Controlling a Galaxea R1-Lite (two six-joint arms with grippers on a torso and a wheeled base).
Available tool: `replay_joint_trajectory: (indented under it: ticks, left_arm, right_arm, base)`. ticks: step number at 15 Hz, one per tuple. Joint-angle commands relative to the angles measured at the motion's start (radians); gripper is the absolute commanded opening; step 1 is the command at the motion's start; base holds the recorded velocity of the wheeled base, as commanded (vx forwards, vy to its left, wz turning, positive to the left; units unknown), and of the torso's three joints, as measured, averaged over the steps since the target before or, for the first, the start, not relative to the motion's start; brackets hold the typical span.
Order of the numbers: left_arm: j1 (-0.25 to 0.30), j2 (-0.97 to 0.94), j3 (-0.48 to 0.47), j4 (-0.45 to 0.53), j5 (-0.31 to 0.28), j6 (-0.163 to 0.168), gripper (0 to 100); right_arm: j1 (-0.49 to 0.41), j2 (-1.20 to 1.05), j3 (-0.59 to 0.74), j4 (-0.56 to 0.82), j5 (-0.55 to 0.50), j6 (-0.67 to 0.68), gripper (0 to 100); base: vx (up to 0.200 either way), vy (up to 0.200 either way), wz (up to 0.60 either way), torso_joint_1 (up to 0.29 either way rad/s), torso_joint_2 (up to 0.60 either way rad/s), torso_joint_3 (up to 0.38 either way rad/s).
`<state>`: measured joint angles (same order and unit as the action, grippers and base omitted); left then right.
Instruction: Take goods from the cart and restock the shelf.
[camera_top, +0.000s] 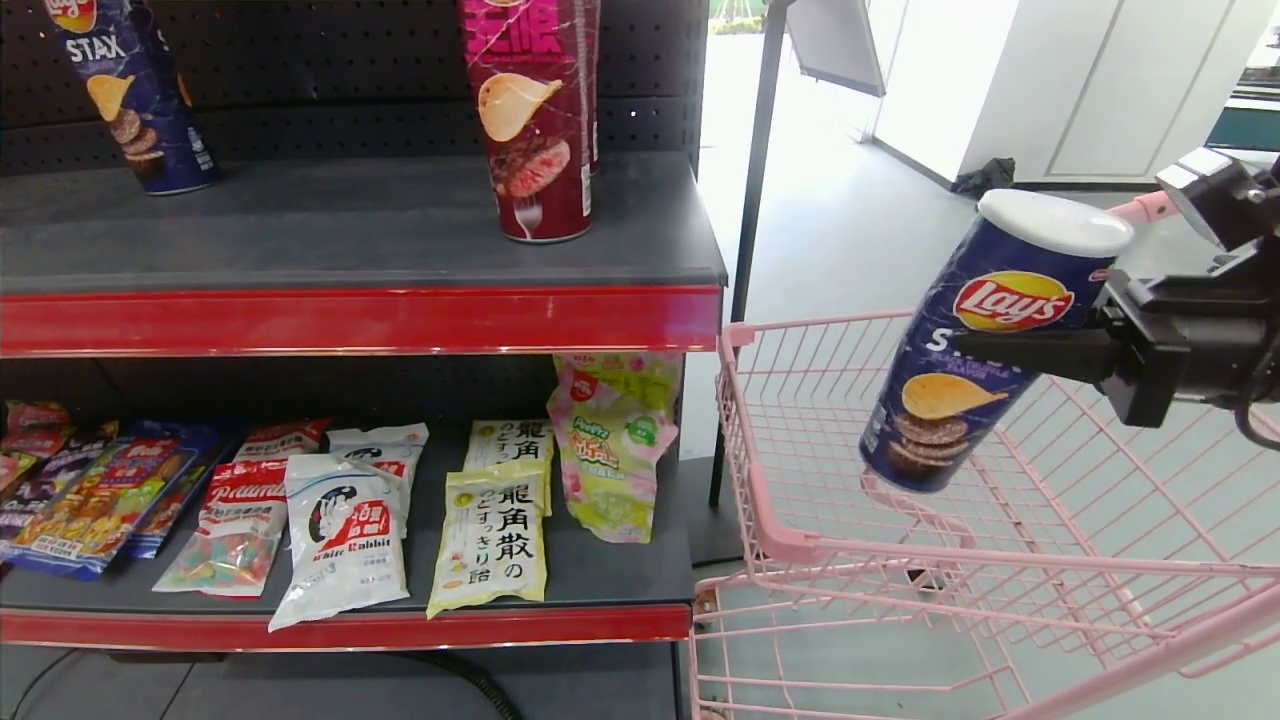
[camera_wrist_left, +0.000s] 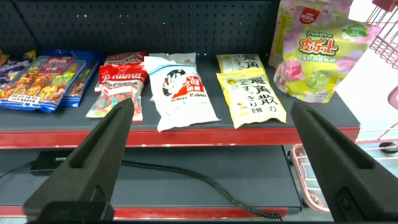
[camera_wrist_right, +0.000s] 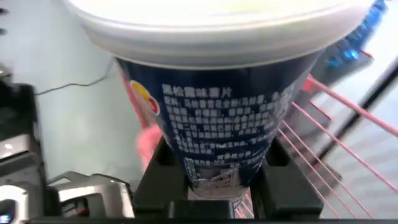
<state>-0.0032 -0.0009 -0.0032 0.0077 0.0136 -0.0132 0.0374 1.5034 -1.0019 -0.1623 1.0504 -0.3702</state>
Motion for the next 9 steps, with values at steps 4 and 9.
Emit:
replay_joint_trajectory:
  ticks: [4, 9]
  left_arm:
    - [0.000, 0.001, 0.000, 0.000, 0.000, -0.001, 100]
    - [0.000, 0.001, 0.000, 0.000, 0.002, -0.001, 100]
  right_arm:
    - [0.223, -0.154, 0.206, -0.011, -0.199, -0.001, 0]
    - [0.271, -0.157, 0.233, -0.011, -0.257, -0.012, 0]
  base:
    - [0.000, 0.000, 0.00, 0.000, 0.00, 0.000]
    - [0.000, 0.000, 0.00, 0.000, 0.00, 0.000]
